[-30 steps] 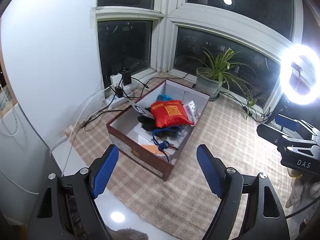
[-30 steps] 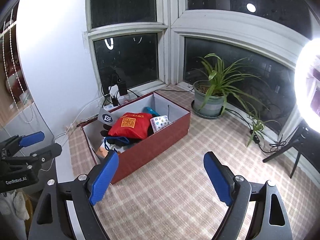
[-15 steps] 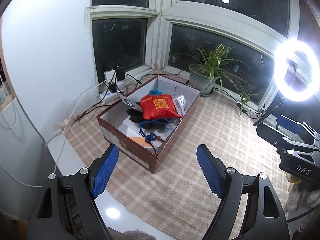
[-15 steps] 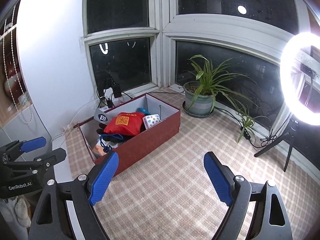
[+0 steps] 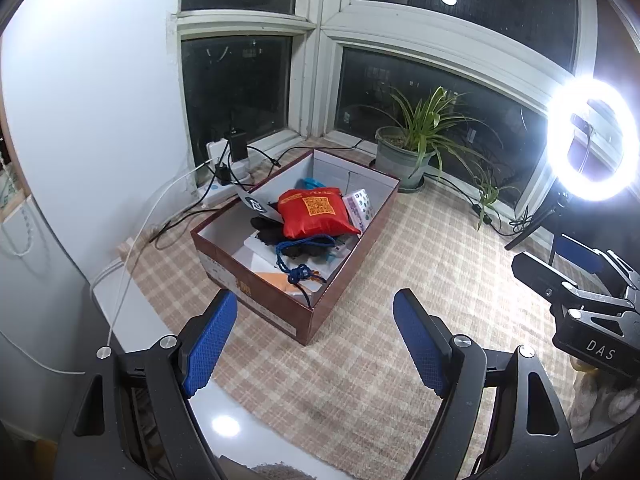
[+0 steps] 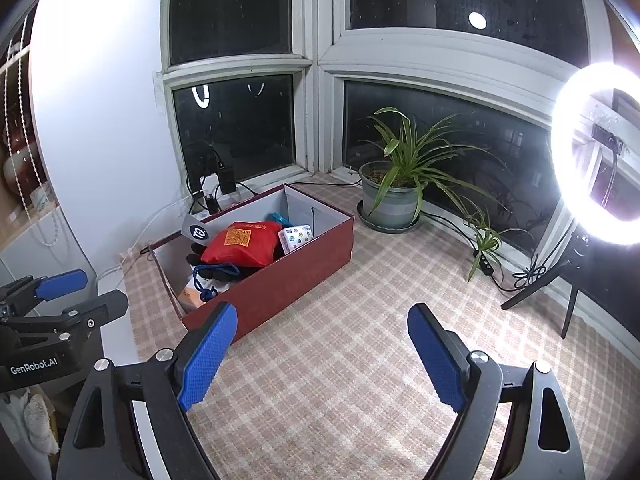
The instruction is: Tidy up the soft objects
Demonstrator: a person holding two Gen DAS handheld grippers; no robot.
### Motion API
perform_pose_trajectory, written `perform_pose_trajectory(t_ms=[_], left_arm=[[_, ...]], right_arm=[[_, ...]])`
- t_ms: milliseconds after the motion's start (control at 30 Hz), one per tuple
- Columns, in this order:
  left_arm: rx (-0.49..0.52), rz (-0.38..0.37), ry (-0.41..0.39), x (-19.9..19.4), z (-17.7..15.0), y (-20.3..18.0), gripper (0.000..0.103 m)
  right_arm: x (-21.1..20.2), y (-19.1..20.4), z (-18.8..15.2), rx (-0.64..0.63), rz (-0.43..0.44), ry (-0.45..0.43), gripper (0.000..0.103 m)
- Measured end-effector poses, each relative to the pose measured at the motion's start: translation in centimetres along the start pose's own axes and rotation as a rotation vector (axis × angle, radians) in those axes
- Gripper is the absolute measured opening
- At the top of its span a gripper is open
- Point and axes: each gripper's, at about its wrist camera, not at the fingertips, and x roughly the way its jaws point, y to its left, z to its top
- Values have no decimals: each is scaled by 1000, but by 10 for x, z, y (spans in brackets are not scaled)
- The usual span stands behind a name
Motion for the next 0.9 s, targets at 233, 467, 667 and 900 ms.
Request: perform_pose_trajectory(t_ms=[233, 467, 667, 900], left_arm=[[-1, -2, -1, 1, 1, -1, 81], [-1, -3, -1, 1, 1, 0, 80], [-2, -4, 0, 1, 1, 1, 80], [3, -6, -19, -1, -1, -4, 80]], right_arm=[[2, 0, -2, -2, 0, 7, 85], [3, -1, -4, -2, -2, 9, 85], [4, -1, -5, -3, -3, 12, 85], [5, -3, -8, -4, -4, 16, 85]])
